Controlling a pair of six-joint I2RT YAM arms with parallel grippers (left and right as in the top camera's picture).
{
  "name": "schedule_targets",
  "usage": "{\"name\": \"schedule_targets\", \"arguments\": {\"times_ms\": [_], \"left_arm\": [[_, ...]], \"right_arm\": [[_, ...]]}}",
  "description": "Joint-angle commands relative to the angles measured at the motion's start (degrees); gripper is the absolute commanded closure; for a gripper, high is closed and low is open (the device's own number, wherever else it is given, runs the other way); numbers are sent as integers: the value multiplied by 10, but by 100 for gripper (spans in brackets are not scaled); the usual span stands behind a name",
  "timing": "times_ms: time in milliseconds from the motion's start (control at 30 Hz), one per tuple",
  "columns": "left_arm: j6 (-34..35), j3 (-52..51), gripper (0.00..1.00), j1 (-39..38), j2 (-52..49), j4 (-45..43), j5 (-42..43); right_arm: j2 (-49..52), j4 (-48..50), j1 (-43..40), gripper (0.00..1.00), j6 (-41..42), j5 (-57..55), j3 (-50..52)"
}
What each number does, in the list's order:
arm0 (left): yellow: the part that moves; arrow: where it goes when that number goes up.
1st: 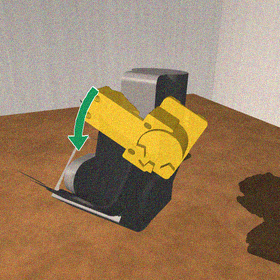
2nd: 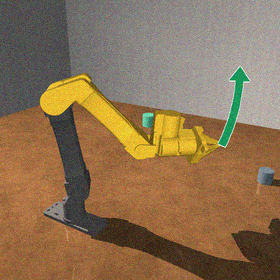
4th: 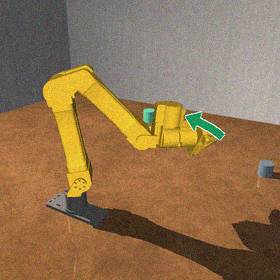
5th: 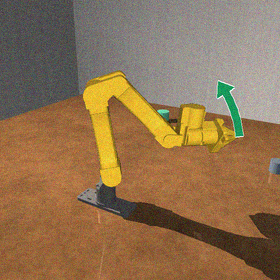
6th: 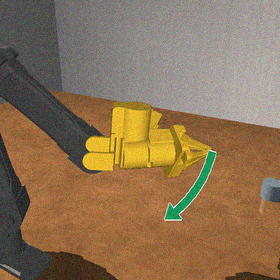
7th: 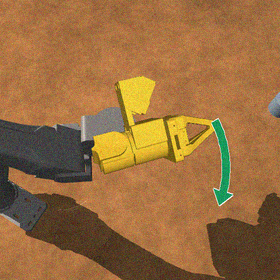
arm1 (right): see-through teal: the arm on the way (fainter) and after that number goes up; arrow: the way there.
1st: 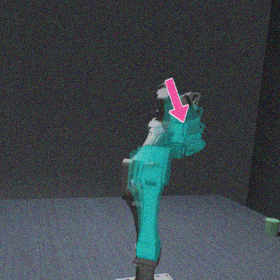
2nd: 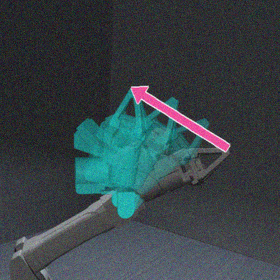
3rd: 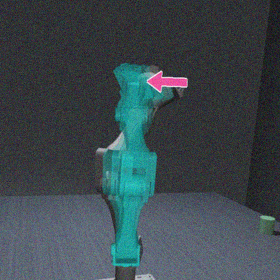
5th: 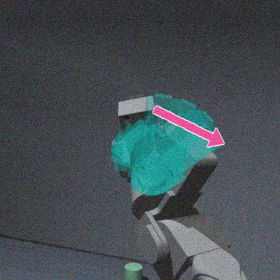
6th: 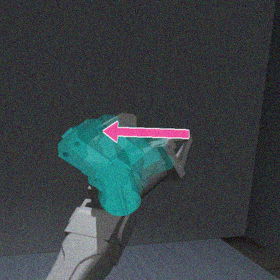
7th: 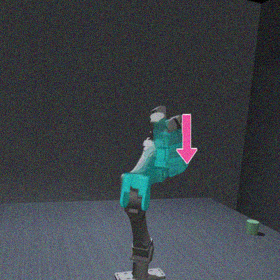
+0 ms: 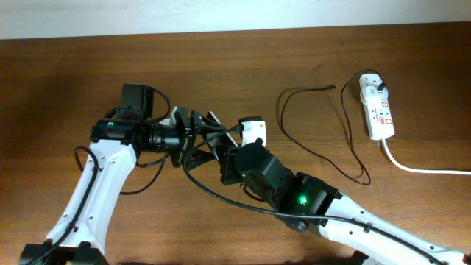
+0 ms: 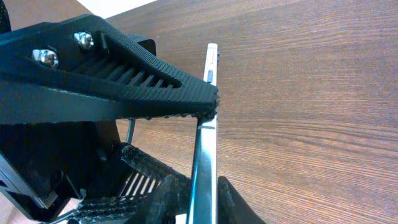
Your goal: Plug charger to phone and switch on socket
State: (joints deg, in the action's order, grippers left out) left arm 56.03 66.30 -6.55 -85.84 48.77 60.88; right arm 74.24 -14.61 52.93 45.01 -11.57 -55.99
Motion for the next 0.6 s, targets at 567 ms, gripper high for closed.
{"name": "schedule_targets", "arguments": {"times_ms": [567], "left_arm": [[-10, 4, 6, 3, 4, -3, -4]], "right_arm": [[3, 0, 4, 96, 10, -5, -6]]}}
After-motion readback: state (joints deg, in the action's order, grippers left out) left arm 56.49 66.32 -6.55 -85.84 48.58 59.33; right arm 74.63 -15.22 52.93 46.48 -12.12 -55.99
